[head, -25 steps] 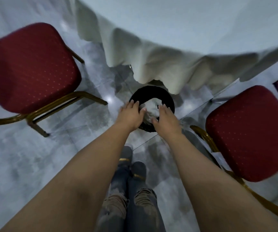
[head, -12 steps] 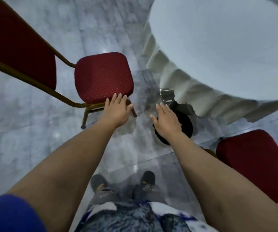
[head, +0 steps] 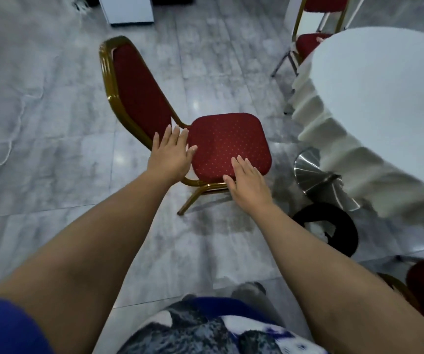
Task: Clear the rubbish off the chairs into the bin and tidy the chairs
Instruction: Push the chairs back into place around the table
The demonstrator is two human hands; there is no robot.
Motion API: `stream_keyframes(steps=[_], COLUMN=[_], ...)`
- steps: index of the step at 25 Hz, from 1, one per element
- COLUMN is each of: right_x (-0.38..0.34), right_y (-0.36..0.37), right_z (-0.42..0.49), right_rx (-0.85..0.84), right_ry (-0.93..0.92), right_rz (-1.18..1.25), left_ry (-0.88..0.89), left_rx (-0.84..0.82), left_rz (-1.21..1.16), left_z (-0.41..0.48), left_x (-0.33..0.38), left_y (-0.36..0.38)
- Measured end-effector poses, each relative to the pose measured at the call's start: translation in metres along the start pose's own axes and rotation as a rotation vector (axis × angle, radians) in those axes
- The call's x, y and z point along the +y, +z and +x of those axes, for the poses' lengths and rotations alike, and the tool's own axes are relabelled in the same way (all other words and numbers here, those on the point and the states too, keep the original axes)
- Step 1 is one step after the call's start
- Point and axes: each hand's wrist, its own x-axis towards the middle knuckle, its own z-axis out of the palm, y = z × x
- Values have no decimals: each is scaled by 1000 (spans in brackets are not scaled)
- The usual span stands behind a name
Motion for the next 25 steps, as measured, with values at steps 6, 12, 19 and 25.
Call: stream_keyframes(steps=[6, 12, 19, 25], right_x=[-80, -149, -229, -267], right_y=[12, 21, 34, 31], right_z=[68, 151, 216, 249], right_rx=[-2, -19, -22, 129], right_ry=[-128, -293, -415, -358], right_rz=[13, 49, 81, 80], left_ry=[-113, -213, -186, -31], left_rx=[139, 209, 197, 136], left_rz=[-17, -15, -83, -151], left_z=[54, 118, 175, 229], left_x=[-86, -157, -210, -246], left_y=[-33, -64, -84, -97])
